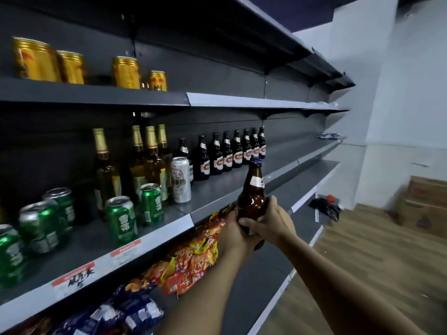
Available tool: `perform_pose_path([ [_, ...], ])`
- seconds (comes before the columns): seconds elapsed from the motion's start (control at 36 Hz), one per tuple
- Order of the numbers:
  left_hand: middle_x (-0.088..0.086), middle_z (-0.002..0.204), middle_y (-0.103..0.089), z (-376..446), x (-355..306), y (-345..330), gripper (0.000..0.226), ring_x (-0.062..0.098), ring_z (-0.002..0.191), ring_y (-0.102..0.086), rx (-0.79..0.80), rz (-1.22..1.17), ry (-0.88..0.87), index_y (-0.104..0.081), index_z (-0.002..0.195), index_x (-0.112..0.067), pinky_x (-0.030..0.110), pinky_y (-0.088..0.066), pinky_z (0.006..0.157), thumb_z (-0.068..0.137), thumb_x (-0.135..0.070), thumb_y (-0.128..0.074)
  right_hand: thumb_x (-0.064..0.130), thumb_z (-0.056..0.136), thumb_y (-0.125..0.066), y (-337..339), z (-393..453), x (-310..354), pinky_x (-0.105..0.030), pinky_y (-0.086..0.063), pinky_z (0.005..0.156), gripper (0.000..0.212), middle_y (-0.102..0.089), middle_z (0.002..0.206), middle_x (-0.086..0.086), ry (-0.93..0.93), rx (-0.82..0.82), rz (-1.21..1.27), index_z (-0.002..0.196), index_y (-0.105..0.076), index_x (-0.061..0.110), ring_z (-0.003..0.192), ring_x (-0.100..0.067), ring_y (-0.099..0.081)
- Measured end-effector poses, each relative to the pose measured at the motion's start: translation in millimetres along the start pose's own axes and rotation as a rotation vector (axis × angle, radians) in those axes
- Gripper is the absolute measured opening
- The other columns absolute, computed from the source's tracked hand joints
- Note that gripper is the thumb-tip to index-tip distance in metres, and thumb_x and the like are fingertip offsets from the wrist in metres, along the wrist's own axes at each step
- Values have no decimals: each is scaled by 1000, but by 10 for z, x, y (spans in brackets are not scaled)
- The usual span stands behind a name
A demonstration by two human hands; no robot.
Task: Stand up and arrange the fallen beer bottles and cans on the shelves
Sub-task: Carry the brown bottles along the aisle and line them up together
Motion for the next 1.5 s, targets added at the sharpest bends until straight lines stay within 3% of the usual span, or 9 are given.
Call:
perform_pose_path([
  [0.08, 2, 102, -69, 385, -6, -119, 51, 29, 95, -64, -43, 78, 49, -51, 116, -25, 28, -43, 67, 72, -40, -74, 57, 70, -77, -67, 433, -82, -32, -39, 64, 68, -55, 74, 13, 34, 18, 35, 102, -35, 14, 80, -18, -54],
  [0.28, -1, 98, -69, 1337, 190, -303, 51, 27, 92, -66, -122, 48, 109, -52, 112, -27, 35, -54, 75, 68, -37, -76, 49, 77, -74, -404, 1359, -150, -30, -35, 62, 58, -64, 92, 1, 106, 93, 141, 104, -34, 17, 82, -18, -55],
  [0.5, 1, 100, -67, 2412, 306, -293, 57, 26, 93, -66, -235, 74, 36, -50, 123, -28, 34, -53, 71, 74, -39, -77, 41, 81, -73, -678, 2388, -10, -33, -44, 76, 55, -48, 79, 16, 184, 116, 207, 115, -38, 14, 85, -15, -51],
  [0.75, -2, 92, -61, 3430, 882, -200, 62, 24, 89, -63, -286, 60, 157, -44, 133, -26, 26, -43, 64, 78, -31, -73, 36, 81, -76, -1486, 3392, 126, -30, -43, 74, 63, -59, 84, 7, 190, 244, 257, 124, -37, 11, 92, -20, -60],
  [0.94, 1, 104, -67, 3798, 1194, -151, 58, 23, 93, -65, -354, 15, 235, -49, 128, -26, 27, -48, 69, 77, -33, -75, 39, 76, -78, -1911, 3797, 191, -34, -50, 83, 69, -64, 86, 6, 226, 300, 280, 125, -35, 16, 96, -19, -63],
  [1.11, -5, 100, -64, 3932, 1288, -44, 59, 16, 85, -60, -424, -12, 252, -50, 128, -28, 26, -46, 72, 77, -41, -76, 38, 76, -79, -2081, 3972, 286, -32, -47, 82, 62, -64, 83, 6, 271, 341, 311, 117, -40, 13, 93, -17, -62],
  [1.31, -6, 104, -61, 3946, 1336, -67, 67, 14, 91, -57, -422, -1, 274, -41, 138, -27, 25, -46, 79, 79, -28, -74, 35, 75, -81, -2227, 4058, 275, -26, -42, 74, 64, -59, 86, 8, 324, 440, 358, 120, -39, 16, 79, -8, -57],
  [1.42, 1, 123, -61, 3935, 1318, -101, 74, 20, 107, -59, -395, 54, 302, -33, 142, -26, 28, -47, 89, 80, -31, -73, 26, 78, -79, -2303, 4013, 193, -21, -39, 85, 80, -54, 112, 10, 360, 500, 424, 140, -30, 19, 101, -8, -55],
  [1.5, 3, 128, -58, 3876, 1262, -113, 69, 21, 113, -57, -433, 124, 302, -33, 141, -20, 25, -42, 88, 83, -25, -70, 32, 79, -77, -2345, 3977, 75, -28, -42, 96, 80, -54, 128, 5, 353, 517, 474, 142, -29, 19, 120, -15, -53],
])
Point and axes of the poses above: each hand's wrist, its own z-axis towards the middle knuckle, its own y-axis out of the back of the hand, x = y × z, the point moved 8 cm from there along z, towards the middle knuckle
